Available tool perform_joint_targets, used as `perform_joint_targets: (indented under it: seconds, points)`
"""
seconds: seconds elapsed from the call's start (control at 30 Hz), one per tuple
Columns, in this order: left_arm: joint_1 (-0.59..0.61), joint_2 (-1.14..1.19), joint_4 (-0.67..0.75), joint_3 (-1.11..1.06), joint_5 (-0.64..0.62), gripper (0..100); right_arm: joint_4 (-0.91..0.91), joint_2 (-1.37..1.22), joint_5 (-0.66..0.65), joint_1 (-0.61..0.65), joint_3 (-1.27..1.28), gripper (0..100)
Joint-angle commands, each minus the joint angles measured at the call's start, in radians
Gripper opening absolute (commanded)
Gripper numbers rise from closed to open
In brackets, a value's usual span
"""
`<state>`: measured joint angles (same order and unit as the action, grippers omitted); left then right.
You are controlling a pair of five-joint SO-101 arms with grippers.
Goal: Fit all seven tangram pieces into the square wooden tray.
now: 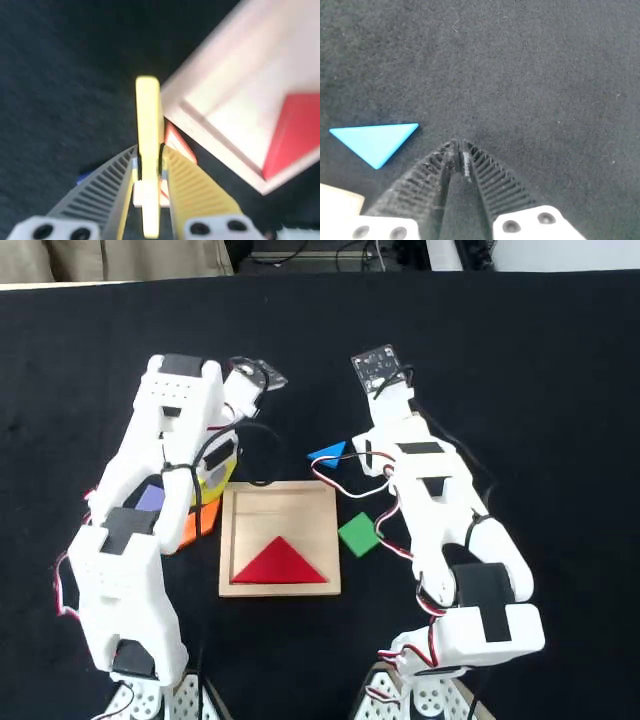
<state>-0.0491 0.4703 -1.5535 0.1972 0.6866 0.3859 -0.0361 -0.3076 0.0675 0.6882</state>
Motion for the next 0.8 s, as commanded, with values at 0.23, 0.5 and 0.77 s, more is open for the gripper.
perform_joint_targets:
  seconds: [0.23, 0.5, 0.77]
  points:
    - [0.002, -0.112, -0.181, 0.120, -0.041, 3, -0.008, 0.010, -0.009, 0.011, -0.042, 1.1]
    - [-0.038, -0.342, -0.204, 0.056, -0.322, 3, -0.006, 0.016, -0.009, -0.011, -0.042, 1.1]
    - [-0.193, -0.609, -0.127, -0.151, -0.861, 3, -0.003, 0.019, 0.000, -0.072, -0.061, 1.1]
